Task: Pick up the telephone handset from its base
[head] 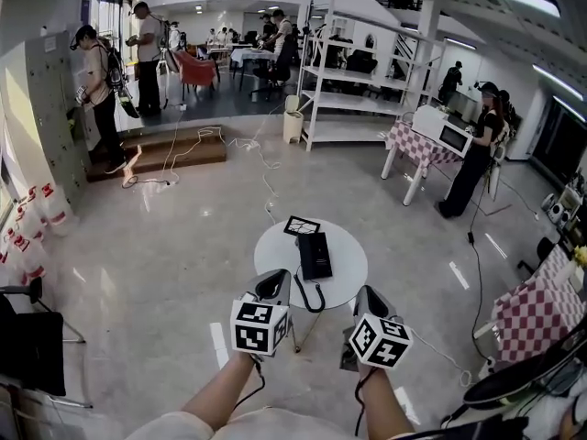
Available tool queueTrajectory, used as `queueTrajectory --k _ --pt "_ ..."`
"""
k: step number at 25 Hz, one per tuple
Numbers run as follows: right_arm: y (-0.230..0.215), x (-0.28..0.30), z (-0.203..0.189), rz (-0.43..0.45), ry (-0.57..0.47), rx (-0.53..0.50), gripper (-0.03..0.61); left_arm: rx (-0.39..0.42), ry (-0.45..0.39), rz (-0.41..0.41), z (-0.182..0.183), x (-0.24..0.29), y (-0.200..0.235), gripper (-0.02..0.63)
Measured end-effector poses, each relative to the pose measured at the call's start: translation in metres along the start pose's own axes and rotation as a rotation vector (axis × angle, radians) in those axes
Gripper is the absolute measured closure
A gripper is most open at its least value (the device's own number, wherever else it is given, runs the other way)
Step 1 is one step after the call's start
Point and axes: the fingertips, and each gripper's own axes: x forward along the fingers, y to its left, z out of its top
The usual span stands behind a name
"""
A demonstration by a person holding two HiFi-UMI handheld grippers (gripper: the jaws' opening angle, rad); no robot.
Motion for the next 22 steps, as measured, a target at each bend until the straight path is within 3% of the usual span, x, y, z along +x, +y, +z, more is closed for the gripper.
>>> queueTrajectory --k 22 --pt "0.018 0.052 -0.007 -0.044 0.043 -0.01 0.555 -0.044 0.027 0.003 -0.007 0.031 0.055 0.597"
